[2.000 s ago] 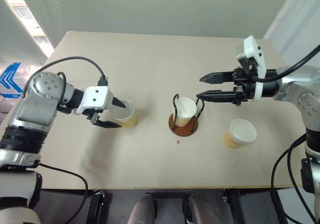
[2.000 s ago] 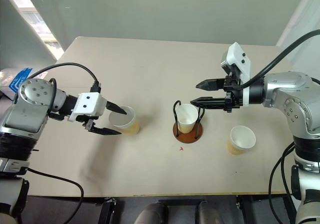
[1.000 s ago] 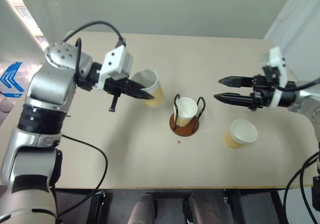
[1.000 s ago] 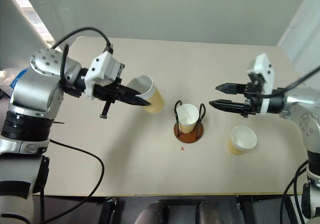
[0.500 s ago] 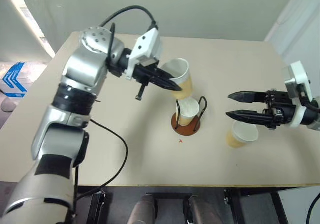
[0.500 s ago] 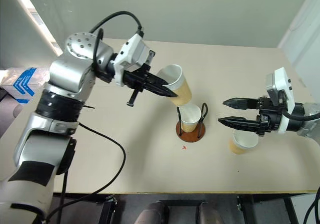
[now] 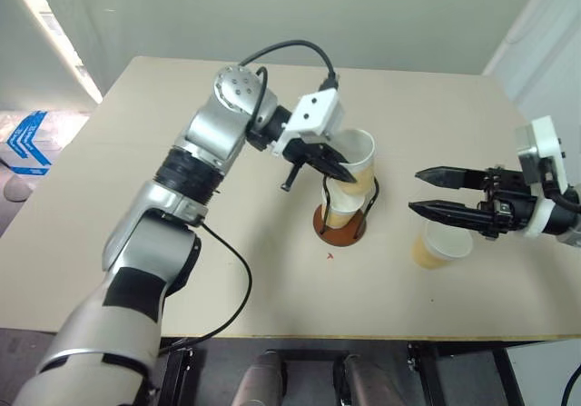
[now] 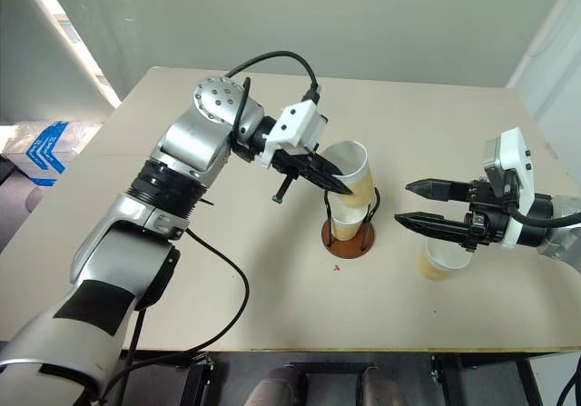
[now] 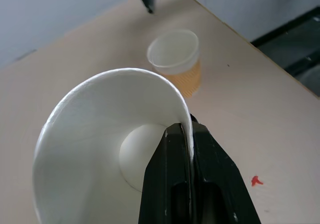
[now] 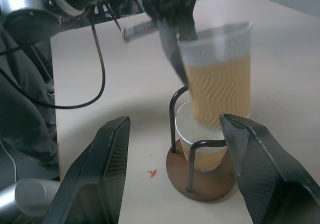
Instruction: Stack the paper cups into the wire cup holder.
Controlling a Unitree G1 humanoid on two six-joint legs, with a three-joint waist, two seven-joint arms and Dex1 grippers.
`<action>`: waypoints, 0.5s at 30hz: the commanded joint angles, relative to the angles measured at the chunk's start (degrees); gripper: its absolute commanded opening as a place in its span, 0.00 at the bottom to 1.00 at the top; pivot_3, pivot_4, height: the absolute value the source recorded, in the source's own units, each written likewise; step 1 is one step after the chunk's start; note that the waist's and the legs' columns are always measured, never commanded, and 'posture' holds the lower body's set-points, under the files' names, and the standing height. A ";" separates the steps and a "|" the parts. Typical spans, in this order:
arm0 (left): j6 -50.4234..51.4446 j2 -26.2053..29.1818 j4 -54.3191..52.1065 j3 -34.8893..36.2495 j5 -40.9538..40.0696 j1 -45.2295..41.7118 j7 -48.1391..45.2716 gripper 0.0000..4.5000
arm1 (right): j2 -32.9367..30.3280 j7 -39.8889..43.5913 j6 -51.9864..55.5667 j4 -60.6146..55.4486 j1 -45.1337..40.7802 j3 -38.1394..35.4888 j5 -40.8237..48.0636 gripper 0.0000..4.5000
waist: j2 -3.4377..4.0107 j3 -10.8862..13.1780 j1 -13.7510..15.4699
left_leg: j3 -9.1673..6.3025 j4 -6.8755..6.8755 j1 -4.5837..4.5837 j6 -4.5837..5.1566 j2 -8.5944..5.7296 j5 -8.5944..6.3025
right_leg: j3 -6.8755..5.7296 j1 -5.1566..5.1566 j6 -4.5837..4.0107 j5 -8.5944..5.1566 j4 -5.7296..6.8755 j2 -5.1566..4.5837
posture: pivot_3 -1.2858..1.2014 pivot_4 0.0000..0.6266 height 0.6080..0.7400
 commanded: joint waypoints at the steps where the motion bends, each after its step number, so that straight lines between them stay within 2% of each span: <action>1: -3.85 0.02 0.43 -0.87 1.56 0.28 -2.41 0.01 | -0.63 -1.28 -0.34 -2.04 0.29 -2.52 1.76 0.67 | 0.00 0.00 0.04 | 0.00 0.00 -0.01 0.00 0.00 0.00 | 0.00 0.00 0.01 0.00 0.00 0.00 | 0.52 0.24 1.00; 9: -8.54 -0.96 3.30 -1.25 5.45 -0.74 -2.01 0.01 | -1.33 -1.97 -0.60 -1.42 0.17 -2.39 2.10 0.67 | 0.00 0.00 0.18 | 0.00 0.06 -0.03 0.02 -0.01 0.00 | 0.01 0.00 0.05 0.02 0.00 0.00 | 0.52 0.24 1.00; 12: -6.86 -2.36 3.65 -0.25 5.60 -1.26 -2.08 0.15 | -1.44 -2.03 -0.77 -1.20 0.01 -1.92 1.78 0.67 | 0.00 0.00 0.34 | 0.00 0.10 -0.06 0.04 -0.01 0.00 | 0.01 0.00 0.07 0.03 0.01 0.00 | 0.52 0.24 1.00; 15: -4.68 -3.32 3.39 0.95 5.03 -1.84 -1.97 0.37 | -1.73 -1.89 -0.79 -0.94 -0.02 -1.83 1.58 0.67 | 0.00 0.00 0.41 | 0.00 0.18 -0.12 0.06 -0.01 -0.01 | 0.00 0.00 0.09 0.04 0.00 0.00 | 0.52 0.24 1.00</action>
